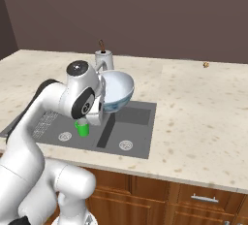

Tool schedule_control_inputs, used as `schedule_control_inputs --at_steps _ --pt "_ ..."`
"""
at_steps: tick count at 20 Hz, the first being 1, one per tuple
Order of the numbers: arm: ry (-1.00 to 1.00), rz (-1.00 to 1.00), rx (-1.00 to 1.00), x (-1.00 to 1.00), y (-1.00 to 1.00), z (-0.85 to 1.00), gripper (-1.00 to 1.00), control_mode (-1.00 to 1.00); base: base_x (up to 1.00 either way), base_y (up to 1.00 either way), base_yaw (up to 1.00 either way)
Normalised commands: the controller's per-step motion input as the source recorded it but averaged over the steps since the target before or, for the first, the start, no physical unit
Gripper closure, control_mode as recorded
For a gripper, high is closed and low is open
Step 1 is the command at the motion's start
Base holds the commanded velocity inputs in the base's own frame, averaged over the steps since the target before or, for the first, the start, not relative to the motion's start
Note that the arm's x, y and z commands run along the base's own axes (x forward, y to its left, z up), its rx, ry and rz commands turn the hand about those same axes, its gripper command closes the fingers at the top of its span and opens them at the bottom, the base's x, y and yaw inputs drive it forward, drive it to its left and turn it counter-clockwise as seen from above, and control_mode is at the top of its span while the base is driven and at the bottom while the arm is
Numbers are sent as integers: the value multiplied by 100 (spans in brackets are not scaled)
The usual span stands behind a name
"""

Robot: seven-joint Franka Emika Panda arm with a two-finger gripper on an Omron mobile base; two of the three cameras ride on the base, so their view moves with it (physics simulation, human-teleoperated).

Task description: Pick the mug and place it in the sink. Pick the bowl and place it in the open cabinet and then close the cabinet.

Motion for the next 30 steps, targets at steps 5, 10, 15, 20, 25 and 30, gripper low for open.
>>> schedule_control_inputs --at_steps 5,10,15,20,25,30 --pt "0 3 15 -48 13 11 100 -100 0 0 0" --pt "0 0 0 -26 17 15 100 -100 0 0 0" --pt "0 0 0 -12 13 38 100 -100 0 0 0" --pt "0 0 0 -18 0 24 100 100 -17 -2 -5" --pt "0 0 0 0 0 0 100 100 -14 -9 -58" --pt "0 0 0 0 0 0 100 100 -6 -2 -91"
